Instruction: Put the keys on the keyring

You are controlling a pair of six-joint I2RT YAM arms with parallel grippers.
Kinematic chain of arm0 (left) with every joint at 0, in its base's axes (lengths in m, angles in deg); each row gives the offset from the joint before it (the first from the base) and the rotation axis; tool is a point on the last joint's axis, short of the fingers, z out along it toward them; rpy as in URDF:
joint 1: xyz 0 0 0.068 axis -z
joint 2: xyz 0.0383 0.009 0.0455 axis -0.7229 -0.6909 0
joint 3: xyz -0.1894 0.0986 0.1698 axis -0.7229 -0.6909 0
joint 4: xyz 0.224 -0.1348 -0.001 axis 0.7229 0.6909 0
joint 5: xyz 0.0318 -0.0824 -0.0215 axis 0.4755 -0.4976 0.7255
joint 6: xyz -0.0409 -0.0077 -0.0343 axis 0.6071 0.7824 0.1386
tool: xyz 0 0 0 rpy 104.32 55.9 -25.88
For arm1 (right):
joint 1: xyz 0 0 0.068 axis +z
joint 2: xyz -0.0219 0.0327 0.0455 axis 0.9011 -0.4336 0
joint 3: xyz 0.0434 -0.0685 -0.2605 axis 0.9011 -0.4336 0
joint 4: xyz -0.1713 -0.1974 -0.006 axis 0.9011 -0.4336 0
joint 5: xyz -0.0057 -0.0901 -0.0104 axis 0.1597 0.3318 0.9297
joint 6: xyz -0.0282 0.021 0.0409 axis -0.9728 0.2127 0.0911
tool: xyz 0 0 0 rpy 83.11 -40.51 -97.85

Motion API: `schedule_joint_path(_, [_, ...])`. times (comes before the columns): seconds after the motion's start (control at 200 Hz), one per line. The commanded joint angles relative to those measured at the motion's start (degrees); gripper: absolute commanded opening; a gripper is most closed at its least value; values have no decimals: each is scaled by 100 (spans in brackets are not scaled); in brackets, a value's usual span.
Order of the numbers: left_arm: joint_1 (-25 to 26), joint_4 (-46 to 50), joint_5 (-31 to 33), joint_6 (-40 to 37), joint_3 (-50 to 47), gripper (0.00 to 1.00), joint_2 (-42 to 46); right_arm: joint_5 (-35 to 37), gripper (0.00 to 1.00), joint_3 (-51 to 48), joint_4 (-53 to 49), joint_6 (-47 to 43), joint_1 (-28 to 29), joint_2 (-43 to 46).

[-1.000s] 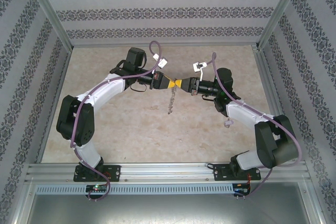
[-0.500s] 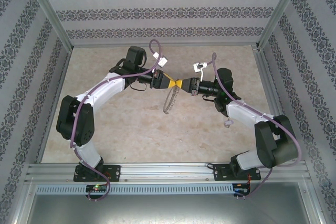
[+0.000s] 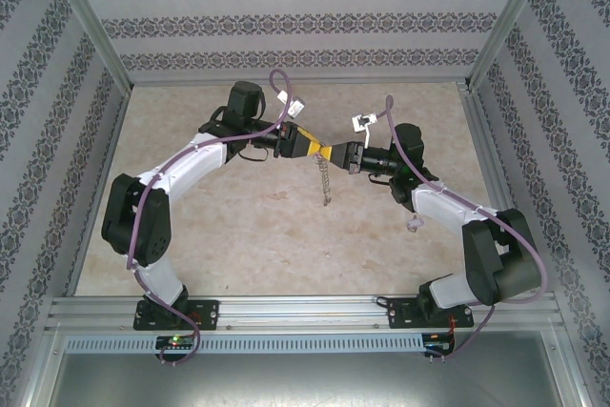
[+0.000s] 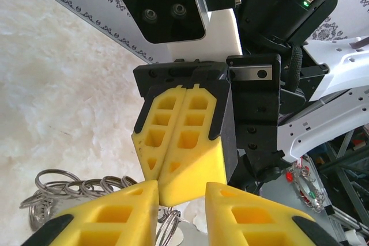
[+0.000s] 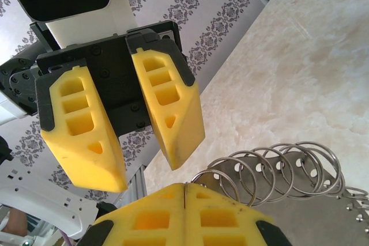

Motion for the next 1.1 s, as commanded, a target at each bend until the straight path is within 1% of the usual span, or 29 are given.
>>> schedule_joint_path(0.0, [-34,-269,7,32,-157,29,217,-123,0,8,177,0,-46,125])
schedule_joint_path(0.18, [-133,-650,107,233,-593,31,386,-97,0,8,153,2,-69,151])
schedule_joint_path(0.34, [-189,-1433,173,715,-1127,33,654,-88,0,25,153,28,-88,152])
schedule_joint_path(0.495, [-198,-1954,239,1078,-1439,34,796,-70,0,25,163,34,-87,158])
schedule_joint_path(0.555, [-201,-2206,295,1309,-1542,37,807,-53,0,25,159,41,-89,152])
schedule_joint_path(0.635, [-195,-2868,437,1866,-1759,41,782,-28,0,34,166,58,-90,156])
schedule_joint_path(0.695, [-197,-3341,785,2357,-1968,46,766,-13,0,36,177,68,-91,160])
schedule_joint_path(0.759, [-198,-4304,1115,3164,-2287,48,693,9,0,25,186,61,-91,160])
schedule_joint_path(0.844, [-198,-5724,1722,4246,-2727,50,582,18,0,32,197,81,-91,151])
schedule_joint_path(0.909, [-201,-6456,2205,4865,-3028,52,523,43,0,39,209,94,-83,151])
schedule_joint_path(0.999, [-181,-7380,2861,5586,-3390,53,418,68,0,52,212,104,-93,145])
schedule_joint_path(1.094, [-158,-8053,3155,6046,-3582,53,299,97,0,85,230,156,-99,125])
